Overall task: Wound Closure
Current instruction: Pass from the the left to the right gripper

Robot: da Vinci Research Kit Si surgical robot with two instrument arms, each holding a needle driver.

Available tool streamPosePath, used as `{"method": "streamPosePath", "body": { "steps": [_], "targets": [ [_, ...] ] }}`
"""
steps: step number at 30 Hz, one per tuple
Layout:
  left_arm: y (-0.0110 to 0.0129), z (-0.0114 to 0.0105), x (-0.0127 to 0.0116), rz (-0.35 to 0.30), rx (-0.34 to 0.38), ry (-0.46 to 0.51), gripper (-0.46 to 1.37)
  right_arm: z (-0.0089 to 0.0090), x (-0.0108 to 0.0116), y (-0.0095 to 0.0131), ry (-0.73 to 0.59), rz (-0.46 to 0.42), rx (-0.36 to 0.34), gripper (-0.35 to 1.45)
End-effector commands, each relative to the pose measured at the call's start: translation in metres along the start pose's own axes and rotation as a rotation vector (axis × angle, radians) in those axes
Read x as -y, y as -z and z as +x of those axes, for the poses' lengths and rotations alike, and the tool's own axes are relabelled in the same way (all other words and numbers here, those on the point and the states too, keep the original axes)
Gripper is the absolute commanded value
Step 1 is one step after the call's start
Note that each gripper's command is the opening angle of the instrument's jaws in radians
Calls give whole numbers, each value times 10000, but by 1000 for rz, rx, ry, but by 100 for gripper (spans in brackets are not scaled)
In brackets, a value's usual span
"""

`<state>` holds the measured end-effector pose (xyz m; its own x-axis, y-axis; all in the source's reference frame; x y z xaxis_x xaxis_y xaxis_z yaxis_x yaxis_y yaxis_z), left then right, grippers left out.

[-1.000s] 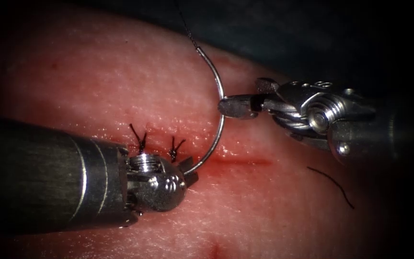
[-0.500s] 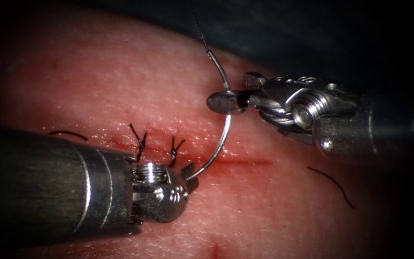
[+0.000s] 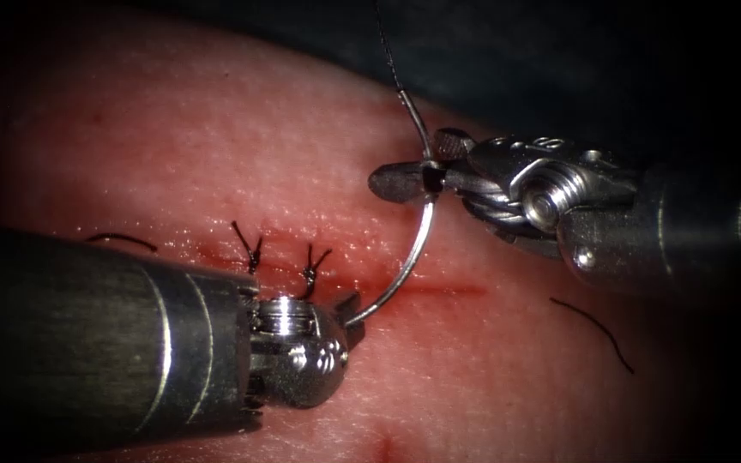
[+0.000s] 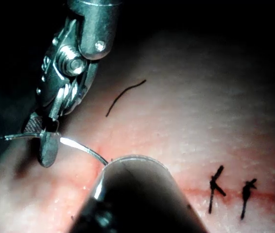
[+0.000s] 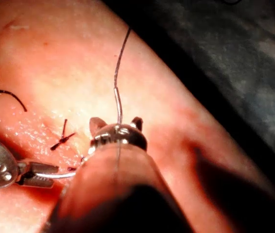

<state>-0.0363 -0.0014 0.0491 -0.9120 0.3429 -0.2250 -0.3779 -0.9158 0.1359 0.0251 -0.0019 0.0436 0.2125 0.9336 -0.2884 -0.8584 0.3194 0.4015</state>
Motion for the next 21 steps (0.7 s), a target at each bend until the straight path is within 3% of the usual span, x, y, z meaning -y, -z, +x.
{"method": "streamPosePath", "body": {
  "steps": [1,16,21],
  "targets": [
    [0,0,0,-8,2,1,-35,0,0,0,0,-1,0,63],
    [0,0,0,-8,1,1,-35,-1,2,2,0,0,0,33],
    [0,0,1,-8,1,1,-35,-1,2,2,0,-1,0,32]
  ]
}}
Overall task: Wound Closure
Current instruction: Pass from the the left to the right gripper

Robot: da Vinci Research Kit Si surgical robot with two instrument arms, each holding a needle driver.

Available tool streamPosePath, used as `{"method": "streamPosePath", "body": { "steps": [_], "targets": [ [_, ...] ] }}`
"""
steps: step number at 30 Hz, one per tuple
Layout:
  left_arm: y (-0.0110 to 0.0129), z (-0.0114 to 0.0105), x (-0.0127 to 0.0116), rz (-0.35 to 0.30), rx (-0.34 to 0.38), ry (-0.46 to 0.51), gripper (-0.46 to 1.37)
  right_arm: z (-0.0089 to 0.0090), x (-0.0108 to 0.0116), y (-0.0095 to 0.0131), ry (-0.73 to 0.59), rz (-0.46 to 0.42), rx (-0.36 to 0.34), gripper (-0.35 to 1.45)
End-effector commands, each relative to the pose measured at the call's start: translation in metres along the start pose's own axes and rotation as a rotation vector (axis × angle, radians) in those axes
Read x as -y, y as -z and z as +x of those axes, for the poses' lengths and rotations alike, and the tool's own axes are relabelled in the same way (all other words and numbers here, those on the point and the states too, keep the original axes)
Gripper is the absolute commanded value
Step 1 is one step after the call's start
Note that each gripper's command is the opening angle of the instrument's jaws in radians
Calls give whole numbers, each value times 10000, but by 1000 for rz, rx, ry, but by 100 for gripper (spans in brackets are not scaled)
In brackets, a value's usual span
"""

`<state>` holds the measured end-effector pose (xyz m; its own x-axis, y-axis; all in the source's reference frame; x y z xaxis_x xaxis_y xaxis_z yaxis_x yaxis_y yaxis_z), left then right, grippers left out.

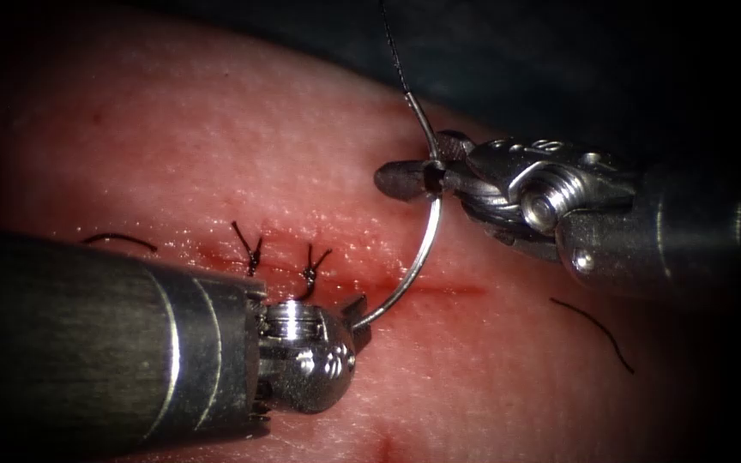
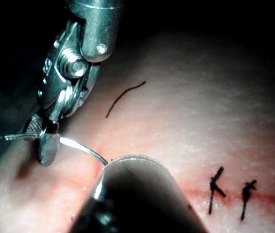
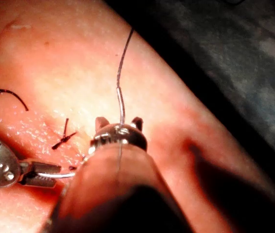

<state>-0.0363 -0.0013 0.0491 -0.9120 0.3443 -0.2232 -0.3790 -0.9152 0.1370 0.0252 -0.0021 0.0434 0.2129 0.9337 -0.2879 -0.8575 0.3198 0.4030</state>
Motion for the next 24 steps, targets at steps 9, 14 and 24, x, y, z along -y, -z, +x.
{"method": "streamPosePath", "body": {
  "steps": [9,14,24],
  "targets": [
    [1,-1,0,-10,-1,-13,-35,0,-1,0,0,4,0,-35],
    [-1,-3,2,-9,-3,-23,-35,-3,-1,1,-80,12,3,-35],
    [-6,-8,7,-10,-7,13,97,-2,-6,3,-152,14,1,-35]
  ]
}}
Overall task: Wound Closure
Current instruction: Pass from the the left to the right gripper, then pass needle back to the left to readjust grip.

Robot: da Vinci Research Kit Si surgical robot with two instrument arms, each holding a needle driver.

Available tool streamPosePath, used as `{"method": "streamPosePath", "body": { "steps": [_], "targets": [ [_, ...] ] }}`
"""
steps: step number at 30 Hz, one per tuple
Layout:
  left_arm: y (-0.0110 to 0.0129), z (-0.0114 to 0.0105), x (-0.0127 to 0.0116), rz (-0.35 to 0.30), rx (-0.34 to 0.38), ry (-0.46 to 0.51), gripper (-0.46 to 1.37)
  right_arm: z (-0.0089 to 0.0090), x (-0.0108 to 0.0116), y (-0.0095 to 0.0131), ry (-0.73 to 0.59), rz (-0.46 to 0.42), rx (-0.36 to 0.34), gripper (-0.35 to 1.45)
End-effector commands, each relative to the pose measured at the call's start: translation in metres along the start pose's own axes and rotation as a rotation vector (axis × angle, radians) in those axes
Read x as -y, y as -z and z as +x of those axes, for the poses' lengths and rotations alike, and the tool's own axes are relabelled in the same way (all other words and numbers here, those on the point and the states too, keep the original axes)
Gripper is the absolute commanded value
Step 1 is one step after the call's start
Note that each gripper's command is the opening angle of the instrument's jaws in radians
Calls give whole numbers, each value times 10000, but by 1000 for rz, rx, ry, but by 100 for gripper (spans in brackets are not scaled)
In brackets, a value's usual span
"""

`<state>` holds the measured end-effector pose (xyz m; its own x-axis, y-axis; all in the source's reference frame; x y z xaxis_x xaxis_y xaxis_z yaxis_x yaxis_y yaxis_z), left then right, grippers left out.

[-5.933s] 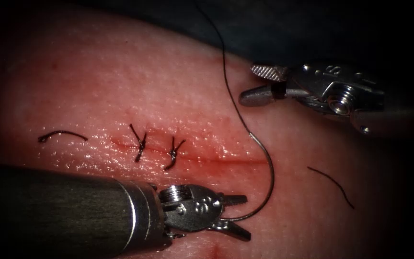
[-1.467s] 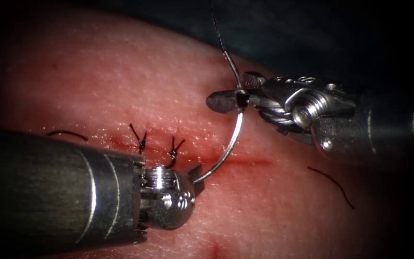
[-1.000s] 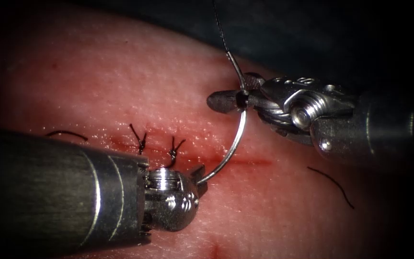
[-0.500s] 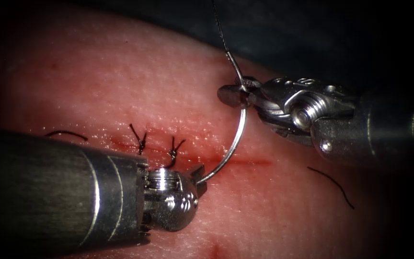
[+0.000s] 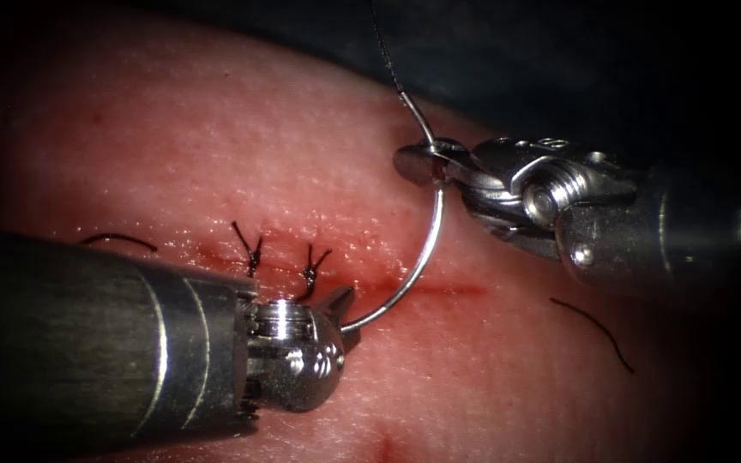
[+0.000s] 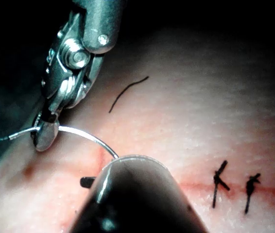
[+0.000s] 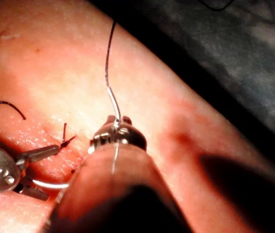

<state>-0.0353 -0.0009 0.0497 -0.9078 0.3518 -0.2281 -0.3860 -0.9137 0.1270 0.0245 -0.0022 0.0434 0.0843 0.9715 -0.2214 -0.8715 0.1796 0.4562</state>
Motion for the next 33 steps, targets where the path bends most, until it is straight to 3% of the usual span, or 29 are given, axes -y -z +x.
{"method": "streamPosePath", "body": {
  "steps": [1,5,8,11,14,17,18,23,26,28,33],
  "targets": [
    [-1,0,0,-1,-6,12,101,0,-1,-1,-2,-3,-2,-35],
    [0,0,0,11,-33,44,134,1,-2,-1,-3,-2,-7,-35],
    [3,-1,-1,21,-62,88,134,4,-3,0,-7,3,-29,-35],
    [13,-7,1,17,-65,127,113,10,-6,2,-10,12,-48,-35],
    [29,-16,14,-19,-98,138,104,16,-13,4,-11,23,-54,-35],
    [49,-28,30,-94,-197,194,83,19,-22,4,68,37,-53,-35],
    [60,-34,41,-153,-252,231,62,21,-27,3,141,55,-57,-35],
    [75,-43,64,-253,-350,288,26,24,-42,4,349,163,-132,-35],
    [76,-45,73,-336,-395,322,11,23,-52,9,494,255,-189,-35],
    [72,-43,74,-424,-435,343,0,25,-58,13,594,310,-205,-35],
    [54,-34,75,-519,-498,390,-18,33,-65,18,739,390,-254,-35]
  ]
}}
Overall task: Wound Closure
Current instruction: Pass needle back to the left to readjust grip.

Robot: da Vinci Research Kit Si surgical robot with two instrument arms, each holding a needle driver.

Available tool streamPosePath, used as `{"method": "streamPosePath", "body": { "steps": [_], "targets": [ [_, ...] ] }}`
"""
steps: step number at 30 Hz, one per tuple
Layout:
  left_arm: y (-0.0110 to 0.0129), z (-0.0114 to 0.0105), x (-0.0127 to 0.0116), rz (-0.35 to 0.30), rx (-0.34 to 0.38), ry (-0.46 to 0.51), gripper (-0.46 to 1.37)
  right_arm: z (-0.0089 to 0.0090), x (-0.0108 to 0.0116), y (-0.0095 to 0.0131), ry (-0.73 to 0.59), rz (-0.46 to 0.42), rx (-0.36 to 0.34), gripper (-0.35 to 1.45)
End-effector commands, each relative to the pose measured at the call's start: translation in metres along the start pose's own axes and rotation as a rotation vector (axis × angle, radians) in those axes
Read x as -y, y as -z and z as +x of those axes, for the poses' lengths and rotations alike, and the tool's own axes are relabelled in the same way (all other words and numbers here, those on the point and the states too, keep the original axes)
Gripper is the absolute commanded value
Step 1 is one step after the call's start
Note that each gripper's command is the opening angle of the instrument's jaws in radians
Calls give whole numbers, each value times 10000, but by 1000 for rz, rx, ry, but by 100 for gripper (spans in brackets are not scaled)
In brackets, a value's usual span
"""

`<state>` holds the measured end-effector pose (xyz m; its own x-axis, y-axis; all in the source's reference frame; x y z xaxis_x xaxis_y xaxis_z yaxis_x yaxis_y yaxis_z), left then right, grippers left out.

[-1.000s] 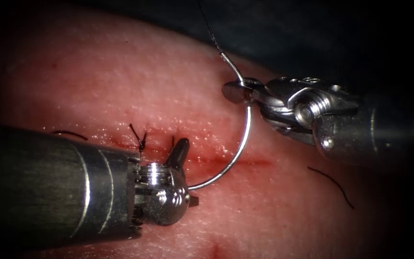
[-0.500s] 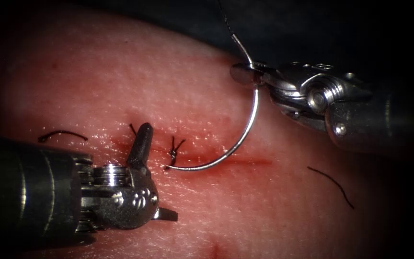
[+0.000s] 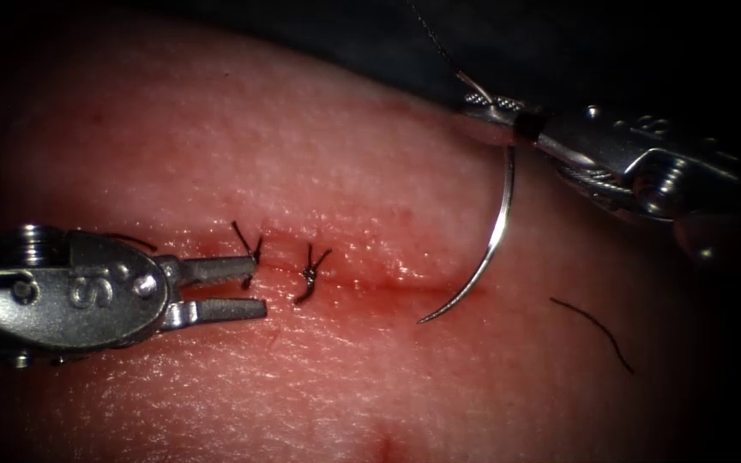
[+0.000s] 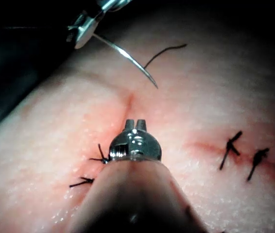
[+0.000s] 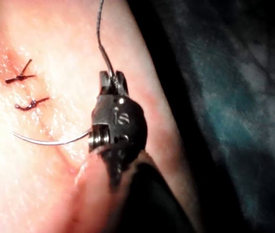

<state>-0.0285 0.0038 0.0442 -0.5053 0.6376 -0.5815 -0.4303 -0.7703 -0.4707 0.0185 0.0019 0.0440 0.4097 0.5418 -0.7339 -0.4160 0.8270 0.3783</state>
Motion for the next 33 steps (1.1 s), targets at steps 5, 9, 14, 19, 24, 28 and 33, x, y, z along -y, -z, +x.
{"method": "streamPosePath", "body": {
  "steps": [5,9,14,19,24,28,33],
  "targets": [
    [-28,-2,15,-72,-49,61,-4,5,-11,10,132,90,-51,-35],
    [-52,-6,28,-94,-76,95,32,6,-13,15,200,144,-165,-35],
    [-68,-11,35,-151,-99,158,50,3,-15,17,239,195,-321,-35],
    [-69,-15,36,-206,-135,221,63,-4,-14,13,222,218,-444,-35],
    [-68,-15,35,-245,-199,259,75,-12,-13,3,180,245,-464,-35],
    [-72,-13,35,-271,-221,305,83,-20,-5,-6,165,255,-475,-35],
    [-84,-4,35,-282,-261,331,106,-17,5,-12,154,275,-526,-35]
  ]
}}
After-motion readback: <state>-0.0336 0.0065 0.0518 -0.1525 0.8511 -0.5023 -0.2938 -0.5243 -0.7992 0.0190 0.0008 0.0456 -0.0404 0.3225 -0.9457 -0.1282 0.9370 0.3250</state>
